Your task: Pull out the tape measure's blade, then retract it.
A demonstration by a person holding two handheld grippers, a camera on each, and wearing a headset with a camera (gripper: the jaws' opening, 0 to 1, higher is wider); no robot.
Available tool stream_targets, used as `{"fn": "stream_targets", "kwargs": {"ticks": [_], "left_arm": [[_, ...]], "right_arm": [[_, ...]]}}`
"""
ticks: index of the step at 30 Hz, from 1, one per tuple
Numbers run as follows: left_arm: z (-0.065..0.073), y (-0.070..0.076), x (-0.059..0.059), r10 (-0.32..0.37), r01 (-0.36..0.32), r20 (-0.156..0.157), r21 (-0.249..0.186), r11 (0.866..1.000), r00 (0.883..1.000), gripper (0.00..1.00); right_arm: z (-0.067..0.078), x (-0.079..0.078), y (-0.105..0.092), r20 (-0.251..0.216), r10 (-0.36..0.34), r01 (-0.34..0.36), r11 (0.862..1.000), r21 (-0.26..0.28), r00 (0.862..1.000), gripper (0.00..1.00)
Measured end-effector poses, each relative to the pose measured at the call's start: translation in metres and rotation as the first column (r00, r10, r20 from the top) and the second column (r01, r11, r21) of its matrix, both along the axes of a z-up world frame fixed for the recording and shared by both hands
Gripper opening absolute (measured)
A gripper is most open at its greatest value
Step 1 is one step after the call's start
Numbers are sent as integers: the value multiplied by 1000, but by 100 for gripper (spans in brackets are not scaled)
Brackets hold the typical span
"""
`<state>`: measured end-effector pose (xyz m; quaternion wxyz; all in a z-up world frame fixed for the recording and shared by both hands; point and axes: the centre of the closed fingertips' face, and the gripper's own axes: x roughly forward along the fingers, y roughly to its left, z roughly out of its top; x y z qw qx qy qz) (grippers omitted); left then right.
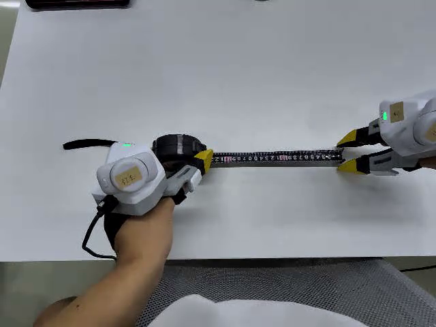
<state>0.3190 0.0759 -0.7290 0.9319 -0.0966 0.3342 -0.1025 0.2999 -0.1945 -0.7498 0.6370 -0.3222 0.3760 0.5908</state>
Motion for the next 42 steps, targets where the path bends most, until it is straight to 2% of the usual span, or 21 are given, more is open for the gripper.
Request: {"fn": "stream_targets", "kwargs": {"ticks": [12,27,42], "left_arm": [[-1,0,-1,1,-1,-3,-1,1000,1000,61],[0,-1,-3,-3,3,-5,-1,1000,1000,61],[0,-1,-4,-16,16,-23,-3,1000,1000,59]], "right_arm": [[-1,-1,1,-6,10,-10,1000,2,1000,12],[-2,-2,1,3,24,-24,1000,-6,1000,11],[-1,0,1,8,24,-24,1000,-13,1000,11]]}}
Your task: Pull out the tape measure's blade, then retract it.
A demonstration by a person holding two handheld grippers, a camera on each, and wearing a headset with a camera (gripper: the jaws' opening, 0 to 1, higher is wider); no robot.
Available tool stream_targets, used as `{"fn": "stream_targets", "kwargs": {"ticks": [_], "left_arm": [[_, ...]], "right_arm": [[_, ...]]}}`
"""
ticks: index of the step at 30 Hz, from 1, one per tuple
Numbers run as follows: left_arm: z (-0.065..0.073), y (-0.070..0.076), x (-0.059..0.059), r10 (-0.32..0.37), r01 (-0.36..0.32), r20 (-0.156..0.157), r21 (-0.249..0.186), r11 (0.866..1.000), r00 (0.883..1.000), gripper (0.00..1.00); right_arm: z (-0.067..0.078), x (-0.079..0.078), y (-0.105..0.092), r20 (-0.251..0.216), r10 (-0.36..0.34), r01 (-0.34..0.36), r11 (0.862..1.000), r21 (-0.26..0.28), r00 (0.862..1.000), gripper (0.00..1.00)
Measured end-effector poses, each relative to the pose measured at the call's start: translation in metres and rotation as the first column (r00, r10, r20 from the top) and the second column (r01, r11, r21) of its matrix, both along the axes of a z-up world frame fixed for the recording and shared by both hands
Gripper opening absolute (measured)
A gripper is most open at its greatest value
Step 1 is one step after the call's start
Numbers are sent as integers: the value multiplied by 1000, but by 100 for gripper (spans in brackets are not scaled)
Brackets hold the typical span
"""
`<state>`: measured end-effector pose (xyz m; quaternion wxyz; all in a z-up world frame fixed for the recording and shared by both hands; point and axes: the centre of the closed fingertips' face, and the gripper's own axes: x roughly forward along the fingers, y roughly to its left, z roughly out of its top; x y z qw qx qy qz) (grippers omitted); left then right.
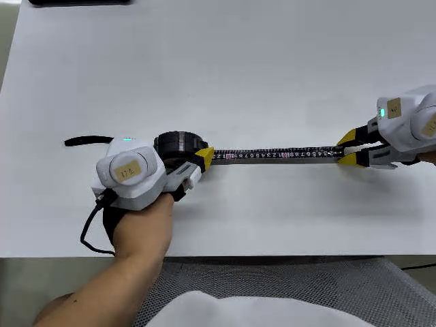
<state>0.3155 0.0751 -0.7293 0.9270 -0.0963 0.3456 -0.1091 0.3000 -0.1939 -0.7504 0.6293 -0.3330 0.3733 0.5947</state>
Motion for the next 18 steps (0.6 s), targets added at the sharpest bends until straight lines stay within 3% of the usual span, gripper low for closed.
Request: {"fn": "stream_targets", "kwargs": {"ticks": [18], "left_arm": [[1,1,-1,-3,2,-11,-9,1000,1000,58]], "right_arm": [[8,2,12,-17,-16,16,999,45,1000,11]]}}
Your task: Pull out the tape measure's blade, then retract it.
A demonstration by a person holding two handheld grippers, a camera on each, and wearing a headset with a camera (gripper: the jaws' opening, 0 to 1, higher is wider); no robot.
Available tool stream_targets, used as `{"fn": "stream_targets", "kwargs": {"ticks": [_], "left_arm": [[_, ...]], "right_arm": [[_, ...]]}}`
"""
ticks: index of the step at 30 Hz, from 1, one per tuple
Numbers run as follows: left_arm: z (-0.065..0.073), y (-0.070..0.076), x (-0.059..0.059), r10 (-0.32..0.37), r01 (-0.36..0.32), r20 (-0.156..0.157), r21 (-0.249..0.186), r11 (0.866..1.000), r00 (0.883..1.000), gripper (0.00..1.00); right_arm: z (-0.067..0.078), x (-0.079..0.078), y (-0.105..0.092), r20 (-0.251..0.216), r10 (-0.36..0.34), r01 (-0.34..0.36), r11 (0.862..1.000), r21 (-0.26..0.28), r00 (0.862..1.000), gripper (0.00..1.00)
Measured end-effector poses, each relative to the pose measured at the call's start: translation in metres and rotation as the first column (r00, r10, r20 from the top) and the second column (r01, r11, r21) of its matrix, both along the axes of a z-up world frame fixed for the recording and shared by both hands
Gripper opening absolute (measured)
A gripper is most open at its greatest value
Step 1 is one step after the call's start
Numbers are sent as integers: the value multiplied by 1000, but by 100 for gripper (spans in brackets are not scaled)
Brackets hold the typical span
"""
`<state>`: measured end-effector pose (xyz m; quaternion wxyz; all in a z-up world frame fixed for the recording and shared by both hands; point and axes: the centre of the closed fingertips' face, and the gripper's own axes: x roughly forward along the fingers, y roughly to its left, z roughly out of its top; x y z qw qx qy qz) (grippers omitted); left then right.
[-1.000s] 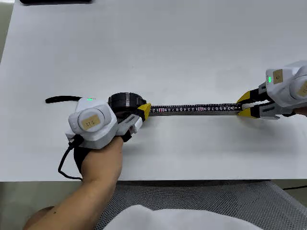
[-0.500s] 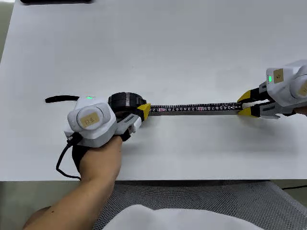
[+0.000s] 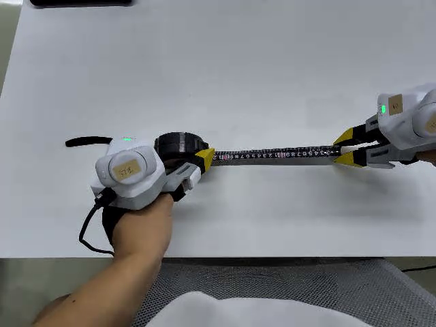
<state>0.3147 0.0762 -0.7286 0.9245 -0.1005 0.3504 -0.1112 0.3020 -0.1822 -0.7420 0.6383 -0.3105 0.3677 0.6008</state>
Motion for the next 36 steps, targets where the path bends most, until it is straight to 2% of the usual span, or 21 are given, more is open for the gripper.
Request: {"fn": "stream_targets", "kwargs": {"ticks": [36], "left_arm": [[2,0,0,16,-16,-1,-50,999,1000,59]], "right_arm": [[-2,1,40,-26,1,0,998,55,1000,11]]}}
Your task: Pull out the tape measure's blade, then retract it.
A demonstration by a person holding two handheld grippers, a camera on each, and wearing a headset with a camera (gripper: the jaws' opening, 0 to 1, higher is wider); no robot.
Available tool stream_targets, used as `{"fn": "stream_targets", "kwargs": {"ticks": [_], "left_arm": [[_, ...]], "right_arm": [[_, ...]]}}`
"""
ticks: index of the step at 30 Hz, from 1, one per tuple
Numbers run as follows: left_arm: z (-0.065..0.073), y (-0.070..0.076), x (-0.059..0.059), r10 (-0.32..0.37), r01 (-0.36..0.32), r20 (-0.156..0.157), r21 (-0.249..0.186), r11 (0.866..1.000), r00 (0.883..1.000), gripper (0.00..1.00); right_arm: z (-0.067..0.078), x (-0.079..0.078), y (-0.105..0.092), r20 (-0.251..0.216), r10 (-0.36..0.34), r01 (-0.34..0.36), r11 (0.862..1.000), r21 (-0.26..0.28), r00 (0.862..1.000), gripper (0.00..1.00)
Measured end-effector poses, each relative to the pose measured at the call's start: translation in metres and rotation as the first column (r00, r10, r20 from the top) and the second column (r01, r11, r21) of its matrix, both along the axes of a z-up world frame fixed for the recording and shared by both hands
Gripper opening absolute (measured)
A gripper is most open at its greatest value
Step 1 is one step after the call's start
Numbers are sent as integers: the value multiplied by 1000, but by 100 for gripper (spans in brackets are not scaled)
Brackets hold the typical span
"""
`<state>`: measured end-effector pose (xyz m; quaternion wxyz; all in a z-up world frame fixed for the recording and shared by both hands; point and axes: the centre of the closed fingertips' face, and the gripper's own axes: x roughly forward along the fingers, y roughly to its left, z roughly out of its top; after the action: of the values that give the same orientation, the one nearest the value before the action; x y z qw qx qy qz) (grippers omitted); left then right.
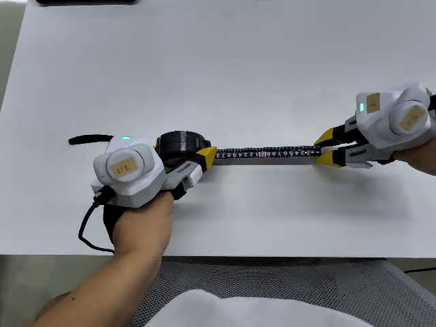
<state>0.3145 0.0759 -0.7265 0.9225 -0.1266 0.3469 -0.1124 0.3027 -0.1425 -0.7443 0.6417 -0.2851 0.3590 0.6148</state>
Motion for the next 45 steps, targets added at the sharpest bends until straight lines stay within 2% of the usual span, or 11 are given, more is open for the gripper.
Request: {"fn": "stream_targets", "kwargs": {"ticks": [45], "left_arm": [[1,0,0,-1,1,-3,-41,999,1000,59]], "right_arm": [[0,0,63,-22,17,-15,997,81,1000,11]]}}
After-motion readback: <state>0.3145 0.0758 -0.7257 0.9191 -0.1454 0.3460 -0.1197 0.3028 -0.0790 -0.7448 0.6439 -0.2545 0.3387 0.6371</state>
